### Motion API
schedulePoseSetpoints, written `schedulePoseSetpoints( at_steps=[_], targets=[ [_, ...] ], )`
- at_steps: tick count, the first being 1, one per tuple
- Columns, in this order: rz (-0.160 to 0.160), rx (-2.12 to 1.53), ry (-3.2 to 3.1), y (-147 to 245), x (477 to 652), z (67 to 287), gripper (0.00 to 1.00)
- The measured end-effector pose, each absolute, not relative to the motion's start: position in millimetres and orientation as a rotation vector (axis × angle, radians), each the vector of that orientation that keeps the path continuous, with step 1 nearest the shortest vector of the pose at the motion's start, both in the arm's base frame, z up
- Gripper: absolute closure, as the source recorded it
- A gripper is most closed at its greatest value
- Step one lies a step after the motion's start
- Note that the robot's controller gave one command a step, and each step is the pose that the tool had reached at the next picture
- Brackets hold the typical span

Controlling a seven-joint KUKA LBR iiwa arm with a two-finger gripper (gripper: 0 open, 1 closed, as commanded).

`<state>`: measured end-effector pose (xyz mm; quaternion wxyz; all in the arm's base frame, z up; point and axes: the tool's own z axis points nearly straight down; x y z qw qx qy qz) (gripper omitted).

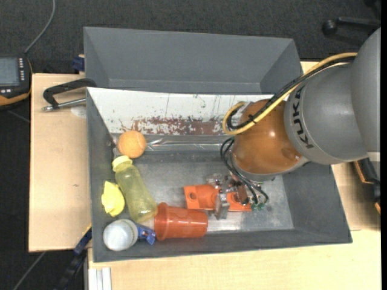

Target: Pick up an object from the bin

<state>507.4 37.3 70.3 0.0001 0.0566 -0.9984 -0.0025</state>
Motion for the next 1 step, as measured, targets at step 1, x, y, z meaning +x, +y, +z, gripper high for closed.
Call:
schedulePoseSetpoints(
  at_steps=[1],
  targets=[
    [-0.008, 0.177, -3.134, 37.2, 506.4, 73.4, 1.00]
  ],
)
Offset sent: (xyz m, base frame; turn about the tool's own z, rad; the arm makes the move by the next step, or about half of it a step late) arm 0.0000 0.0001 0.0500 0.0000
